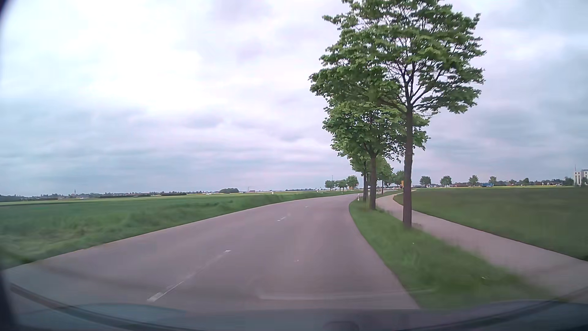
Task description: Follow the waypoints while adhering to traffic rules and regulations
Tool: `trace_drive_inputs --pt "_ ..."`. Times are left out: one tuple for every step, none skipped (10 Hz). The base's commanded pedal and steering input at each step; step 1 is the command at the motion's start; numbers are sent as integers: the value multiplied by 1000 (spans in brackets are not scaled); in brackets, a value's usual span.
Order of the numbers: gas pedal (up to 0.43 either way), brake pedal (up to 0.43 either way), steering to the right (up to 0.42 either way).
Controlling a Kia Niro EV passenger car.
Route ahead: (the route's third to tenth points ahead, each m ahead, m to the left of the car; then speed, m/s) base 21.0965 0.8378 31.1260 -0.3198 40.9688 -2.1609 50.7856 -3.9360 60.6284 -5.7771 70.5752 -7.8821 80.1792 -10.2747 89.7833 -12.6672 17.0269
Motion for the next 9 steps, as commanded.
trace_drive_inputs --pt "150 0 18" --pt "150 0 18" --pt "150 0 18" --pt "150 0 18" --pt "150 0 18" --pt "150 0 18" --pt "150 0 17" --pt "150 0 17" --pt "150 0 17"
